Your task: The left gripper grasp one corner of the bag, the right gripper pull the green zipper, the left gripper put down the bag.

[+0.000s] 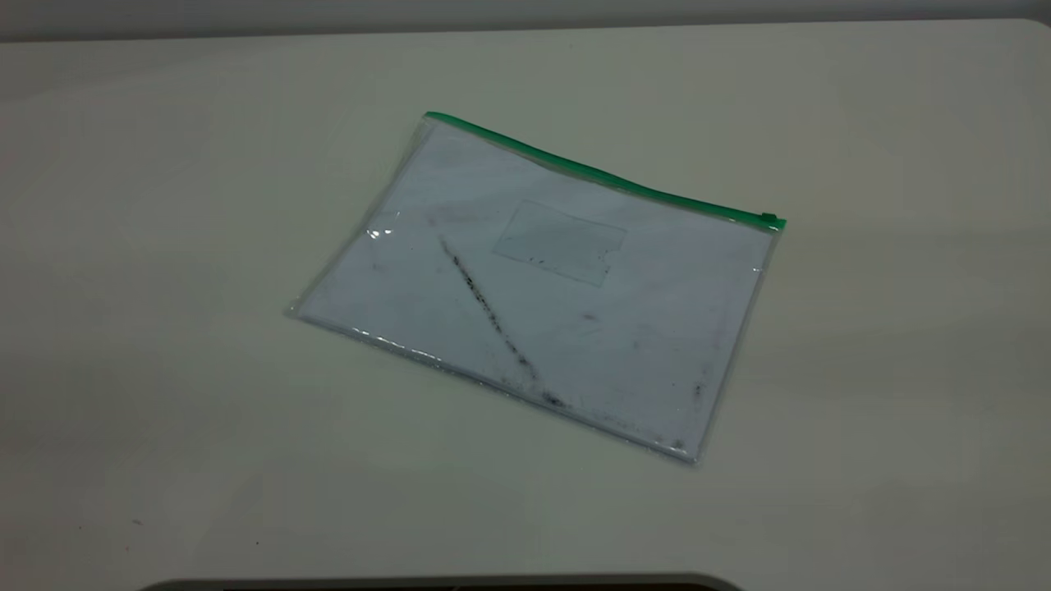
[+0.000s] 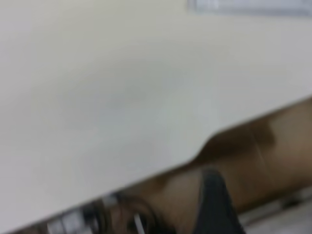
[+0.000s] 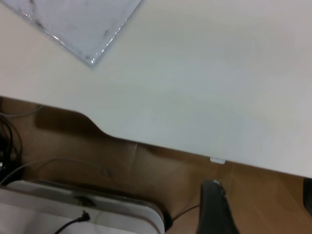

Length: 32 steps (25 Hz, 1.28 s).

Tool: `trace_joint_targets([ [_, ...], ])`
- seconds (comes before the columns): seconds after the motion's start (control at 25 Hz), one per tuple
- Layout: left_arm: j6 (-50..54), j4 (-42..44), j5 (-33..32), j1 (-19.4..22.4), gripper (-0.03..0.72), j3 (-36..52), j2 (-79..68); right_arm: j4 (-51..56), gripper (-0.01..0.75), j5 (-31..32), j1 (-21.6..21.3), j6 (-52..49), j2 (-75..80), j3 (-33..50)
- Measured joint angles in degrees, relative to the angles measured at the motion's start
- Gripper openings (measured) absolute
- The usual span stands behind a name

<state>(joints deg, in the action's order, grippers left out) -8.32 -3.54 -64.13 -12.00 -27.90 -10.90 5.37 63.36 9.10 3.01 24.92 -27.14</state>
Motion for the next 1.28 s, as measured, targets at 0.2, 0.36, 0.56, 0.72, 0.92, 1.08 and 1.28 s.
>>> trace_joint_targets([
  [0.2,0.1,0.0,-0.3,0.0,0.550,0.0,8.7,0.1,0.524,0.0,-1.3,0.0,-6.5,0.0],
  [0.36,0.1,0.0,-0.9,0.0,0.550,0.0,11.9,0.1,0.524,0.2,-3.3,0.0,-13.8,0.0],
  [0.56,0.1,-0.1,-1.1,6.8,0.550,0.0,12.0,0.1,0.524,0.5,-3.5,0.0,-21.7,0.0],
  [0.72,0.2,-0.2,-1.1,11.5,0.550,0.0,12.0,0.1,0.524,0.8,-3.5,0.0,-25.8,0.0],
  [0.92,0.2,-0.2,-1.1,12.2,0.550,0.0,12.0,0.2,0.524,0.9,-3.5,0.0,-25.8,0.0],
  [1.08,0.2,-0.2,-1.1,12.3,0.550,0.0,12.0,0.2,0.524,0.9,-3.5,0.0,-25.8,0.0],
  [1.28,0.2,-0.2,-1.1,12.3,0.550,0.0,12.0,0.2,0.524,0.9,-3.5,0.0,-25.8,0.0],
])
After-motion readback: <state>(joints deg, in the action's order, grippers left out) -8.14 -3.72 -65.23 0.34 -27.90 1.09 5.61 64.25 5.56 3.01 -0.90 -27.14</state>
